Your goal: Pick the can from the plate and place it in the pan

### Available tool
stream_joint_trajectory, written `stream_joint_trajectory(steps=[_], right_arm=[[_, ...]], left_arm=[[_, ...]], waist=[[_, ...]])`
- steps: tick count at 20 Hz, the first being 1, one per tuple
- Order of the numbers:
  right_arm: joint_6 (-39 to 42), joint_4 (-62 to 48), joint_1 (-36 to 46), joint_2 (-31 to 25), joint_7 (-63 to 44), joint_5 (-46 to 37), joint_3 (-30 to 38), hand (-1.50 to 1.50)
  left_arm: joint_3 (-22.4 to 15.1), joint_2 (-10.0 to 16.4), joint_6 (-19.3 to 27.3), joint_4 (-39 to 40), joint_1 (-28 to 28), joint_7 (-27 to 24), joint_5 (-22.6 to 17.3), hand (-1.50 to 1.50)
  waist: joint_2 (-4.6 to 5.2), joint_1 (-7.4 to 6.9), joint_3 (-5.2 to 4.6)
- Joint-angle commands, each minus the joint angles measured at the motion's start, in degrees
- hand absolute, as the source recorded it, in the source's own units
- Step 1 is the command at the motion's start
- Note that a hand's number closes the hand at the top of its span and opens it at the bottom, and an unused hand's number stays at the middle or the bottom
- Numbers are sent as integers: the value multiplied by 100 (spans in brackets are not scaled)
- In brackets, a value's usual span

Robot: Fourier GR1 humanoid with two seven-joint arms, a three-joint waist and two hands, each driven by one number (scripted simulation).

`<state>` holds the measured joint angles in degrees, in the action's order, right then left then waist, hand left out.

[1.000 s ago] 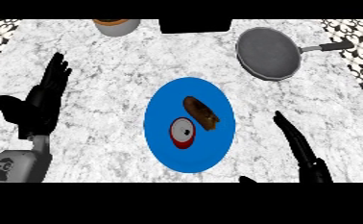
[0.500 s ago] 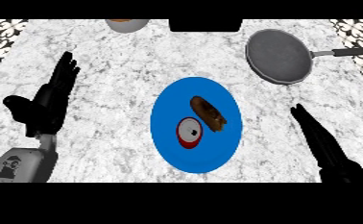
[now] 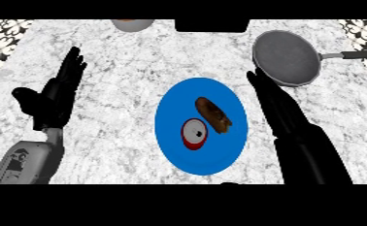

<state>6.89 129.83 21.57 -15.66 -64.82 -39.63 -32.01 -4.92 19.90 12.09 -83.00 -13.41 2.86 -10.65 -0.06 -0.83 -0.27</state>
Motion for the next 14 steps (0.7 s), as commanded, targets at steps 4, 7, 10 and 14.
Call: stream_joint_trajectory(steps=[4,7,10,14], right_arm=[[645,-1071,1354,1398,-1253,-117,-195,-150],[758,-1134,953,1415,-1401,-221,-323,-150],[524,-1131,822,1547,-1708,-485,-595,-150],[397,-1628,733,1556,-1288,-662,-327,-150]], left_arm=[[88,-105,-127,179,120,-382,70,0],[57,-104,-33,39,8,-22,92,0],[91,-130,11,-54,99,-2,101,0],[241,-94,-159,454,33,-352,122,0]], waist=[[-3,34,12],[-18,93,16],[-36,84,18],[7,115,17]])
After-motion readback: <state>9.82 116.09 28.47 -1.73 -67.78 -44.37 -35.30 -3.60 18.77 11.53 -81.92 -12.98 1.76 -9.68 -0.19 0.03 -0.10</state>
